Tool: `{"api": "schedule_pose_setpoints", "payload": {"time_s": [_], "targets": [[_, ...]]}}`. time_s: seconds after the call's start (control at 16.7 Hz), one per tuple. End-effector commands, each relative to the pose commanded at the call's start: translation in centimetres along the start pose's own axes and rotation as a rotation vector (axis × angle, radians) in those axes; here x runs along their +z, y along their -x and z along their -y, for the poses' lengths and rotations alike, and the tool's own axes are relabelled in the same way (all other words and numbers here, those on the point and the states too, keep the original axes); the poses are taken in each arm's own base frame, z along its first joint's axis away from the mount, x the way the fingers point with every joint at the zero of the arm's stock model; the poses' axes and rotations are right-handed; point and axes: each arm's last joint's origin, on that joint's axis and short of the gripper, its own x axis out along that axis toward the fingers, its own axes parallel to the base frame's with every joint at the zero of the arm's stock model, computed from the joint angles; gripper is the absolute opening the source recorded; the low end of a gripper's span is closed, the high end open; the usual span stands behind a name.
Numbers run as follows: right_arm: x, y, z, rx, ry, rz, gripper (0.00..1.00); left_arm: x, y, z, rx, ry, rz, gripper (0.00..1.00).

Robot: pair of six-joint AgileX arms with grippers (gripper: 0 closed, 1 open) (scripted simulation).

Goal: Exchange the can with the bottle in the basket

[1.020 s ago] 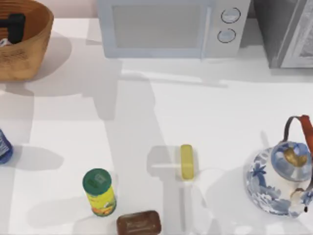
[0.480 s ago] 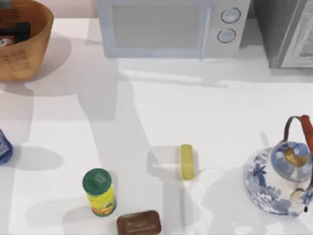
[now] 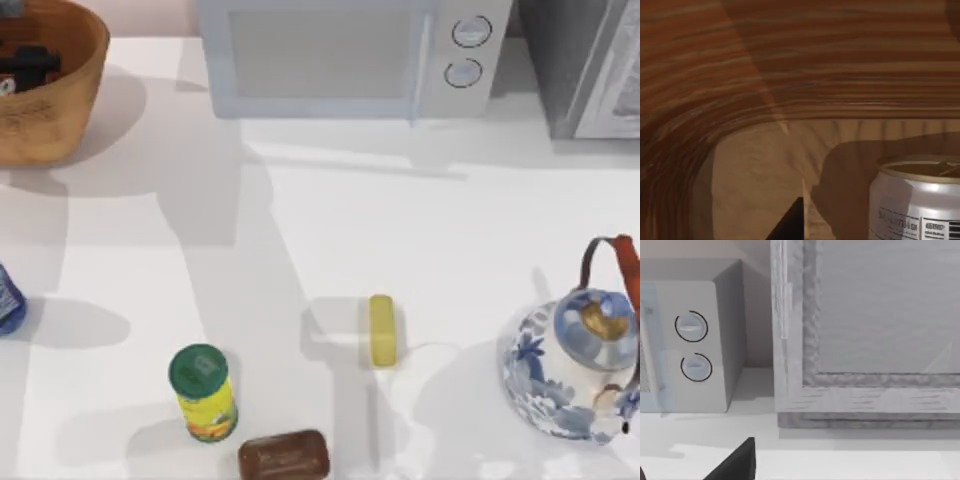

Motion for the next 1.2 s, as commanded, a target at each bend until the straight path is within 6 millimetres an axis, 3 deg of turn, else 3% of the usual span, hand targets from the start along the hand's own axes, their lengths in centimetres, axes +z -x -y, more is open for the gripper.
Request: {"api": "schedule_pose_setpoints", "payload": {"time_s": [0.36,0.84,0.9,1.08,1.2], "targets": [[0.0,0.0,0.0,0.000,0.000,0.000,1.00,0.0,0.0,0.0,0.000,0.000,0.000,0.02],[0.0,0.0,0.0,0.000,0.000,0.000,1.00,0.0,0.0,0.0,0.000,0.000,0.000,0.00],[0.0,0.0,0.0,0.000,0.000,0.000,1.00,0.5,1.7,-0.1,0.011,-0.005,0.038,0.00],[0.0,0.0,0.0,0.000,0.000,0.000,1.00,0.5,2.5,-0.1,0.020,0.003,0.055,0.00],[0.0,0.0,0.0,0.000,0.000,0.000,1.00,0.4,4.4,0.0,0.039,0.016,0.096,0.00]]}}
